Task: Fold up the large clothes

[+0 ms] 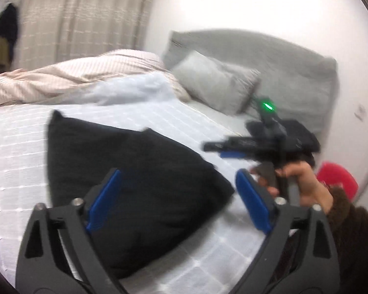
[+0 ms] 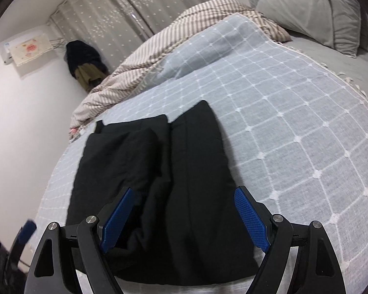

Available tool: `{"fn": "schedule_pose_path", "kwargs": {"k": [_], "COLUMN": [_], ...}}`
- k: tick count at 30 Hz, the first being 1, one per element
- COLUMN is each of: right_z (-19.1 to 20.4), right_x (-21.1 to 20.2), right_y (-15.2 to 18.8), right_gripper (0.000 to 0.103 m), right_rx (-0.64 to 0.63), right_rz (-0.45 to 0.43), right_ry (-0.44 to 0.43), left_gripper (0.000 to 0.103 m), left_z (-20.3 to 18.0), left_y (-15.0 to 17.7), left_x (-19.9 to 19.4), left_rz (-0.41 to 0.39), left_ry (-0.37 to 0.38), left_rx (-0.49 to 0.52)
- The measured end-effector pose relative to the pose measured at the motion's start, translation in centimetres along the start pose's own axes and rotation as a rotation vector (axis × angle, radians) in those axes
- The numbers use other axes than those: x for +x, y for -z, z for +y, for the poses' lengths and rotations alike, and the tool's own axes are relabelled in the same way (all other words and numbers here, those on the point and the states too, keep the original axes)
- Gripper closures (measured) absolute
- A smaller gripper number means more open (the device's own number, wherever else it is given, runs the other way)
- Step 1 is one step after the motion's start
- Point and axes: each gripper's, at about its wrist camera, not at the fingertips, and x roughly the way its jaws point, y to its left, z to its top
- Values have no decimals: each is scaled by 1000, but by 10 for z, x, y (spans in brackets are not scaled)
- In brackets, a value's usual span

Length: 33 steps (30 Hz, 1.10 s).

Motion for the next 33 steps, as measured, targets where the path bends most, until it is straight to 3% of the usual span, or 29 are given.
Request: {"fn": "schedule_pose_path", "kwargs": {"k": [3, 6, 12, 19, 20, 24, 27, 33], "right_z": [8, 15, 14, 26, 29, 43, 50, 55], "right_x": [5, 25, 66, 80, 81, 75, 65, 18], "right_y": [-1, 2, 11, 17, 19, 21, 18, -3], "right_gripper": [18, 18, 18, 18, 19, 59, 68, 72], "right_rx": [0, 21, 168, 166, 152, 67, 31, -39], "right_rz": [28, 122, 281, 319, 321, 280, 237, 49], "right_ry": [-57, -132, -267, -304, -302, -241, -222, -236], "left_gripper": [6, 6, 6, 6, 6, 6, 6, 6], "left_z": [32, 63, 92, 97, 96, 96, 92, 76], "left_y": [4, 9, 21, 32, 32, 34, 31, 21], "left_x": [4, 16, 28, 42, 44, 52, 51, 47], "left_rz": [10, 51, 98, 164, 173, 188, 169, 102], "left_ry": [-123, -224, -309, -346, -352, -362, -370, -338], "left_rx": [-74, -152, -212, -258, -261, -276, -282, -253]}}
